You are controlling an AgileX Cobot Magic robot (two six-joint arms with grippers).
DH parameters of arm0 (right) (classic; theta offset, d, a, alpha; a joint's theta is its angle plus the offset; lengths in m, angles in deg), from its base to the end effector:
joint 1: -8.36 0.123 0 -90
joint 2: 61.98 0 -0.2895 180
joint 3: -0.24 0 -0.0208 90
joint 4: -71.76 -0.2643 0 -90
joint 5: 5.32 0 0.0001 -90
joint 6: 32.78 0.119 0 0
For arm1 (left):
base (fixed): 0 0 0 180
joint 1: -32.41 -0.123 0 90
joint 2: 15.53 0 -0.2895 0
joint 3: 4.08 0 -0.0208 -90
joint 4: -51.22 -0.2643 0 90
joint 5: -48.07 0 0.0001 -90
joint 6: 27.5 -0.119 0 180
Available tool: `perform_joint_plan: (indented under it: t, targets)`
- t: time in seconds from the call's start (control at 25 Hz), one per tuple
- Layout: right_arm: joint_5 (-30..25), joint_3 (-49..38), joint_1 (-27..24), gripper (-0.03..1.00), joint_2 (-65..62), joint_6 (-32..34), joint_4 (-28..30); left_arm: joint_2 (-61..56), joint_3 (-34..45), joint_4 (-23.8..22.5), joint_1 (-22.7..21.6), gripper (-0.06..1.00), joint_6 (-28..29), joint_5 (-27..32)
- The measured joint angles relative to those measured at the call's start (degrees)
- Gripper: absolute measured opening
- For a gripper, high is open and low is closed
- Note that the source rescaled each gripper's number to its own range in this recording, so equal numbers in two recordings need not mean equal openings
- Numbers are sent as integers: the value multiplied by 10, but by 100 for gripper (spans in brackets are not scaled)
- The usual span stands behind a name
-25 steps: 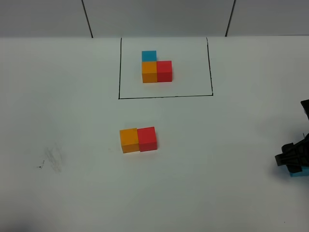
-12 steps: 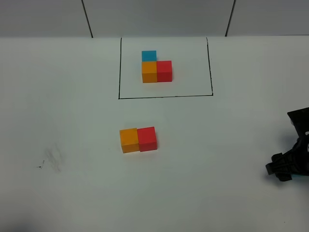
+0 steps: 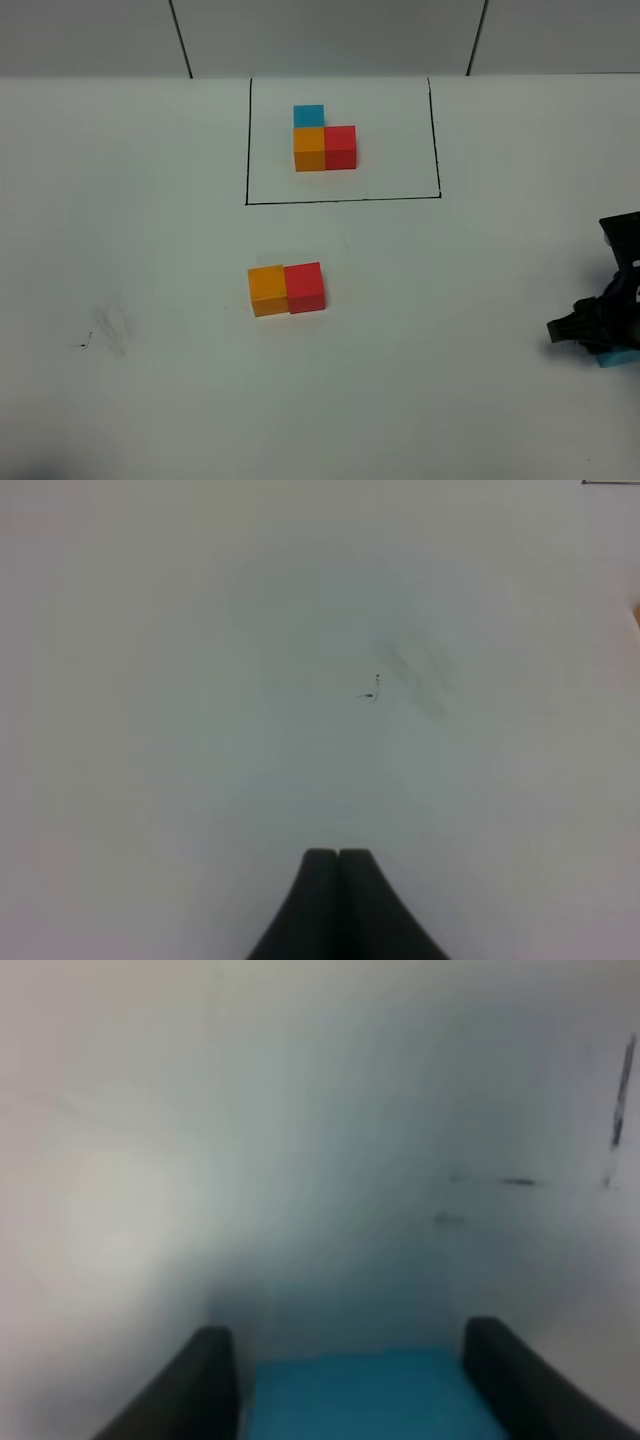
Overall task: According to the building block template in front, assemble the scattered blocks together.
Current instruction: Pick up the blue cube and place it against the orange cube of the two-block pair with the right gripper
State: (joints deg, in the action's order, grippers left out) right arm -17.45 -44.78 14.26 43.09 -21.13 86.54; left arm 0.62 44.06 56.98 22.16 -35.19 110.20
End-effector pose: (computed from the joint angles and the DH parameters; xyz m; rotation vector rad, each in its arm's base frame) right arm 0.2613 0.0206 0.0709 -0.2024 2.8153 -0.0635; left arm 0.0476 -0.0021 0.2667 -0.0515 2.2013 0.0508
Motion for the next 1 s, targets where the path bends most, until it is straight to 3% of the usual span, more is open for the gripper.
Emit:
perform_joint_plan:
  t: [0.04, 0.52, 1.0]
  targets:
    - [1, 0, 0, 46, 0, 0, 1, 0, 0, 0, 0, 0, 0, 0]
    - [-1, 3, 1, 47, -5, 0, 9, 0, 0, 0, 0, 0, 0, 0]
    - [-138, 107, 58, 47, -93, -10, 14, 0, 0, 0, 0, 0, 0, 0]
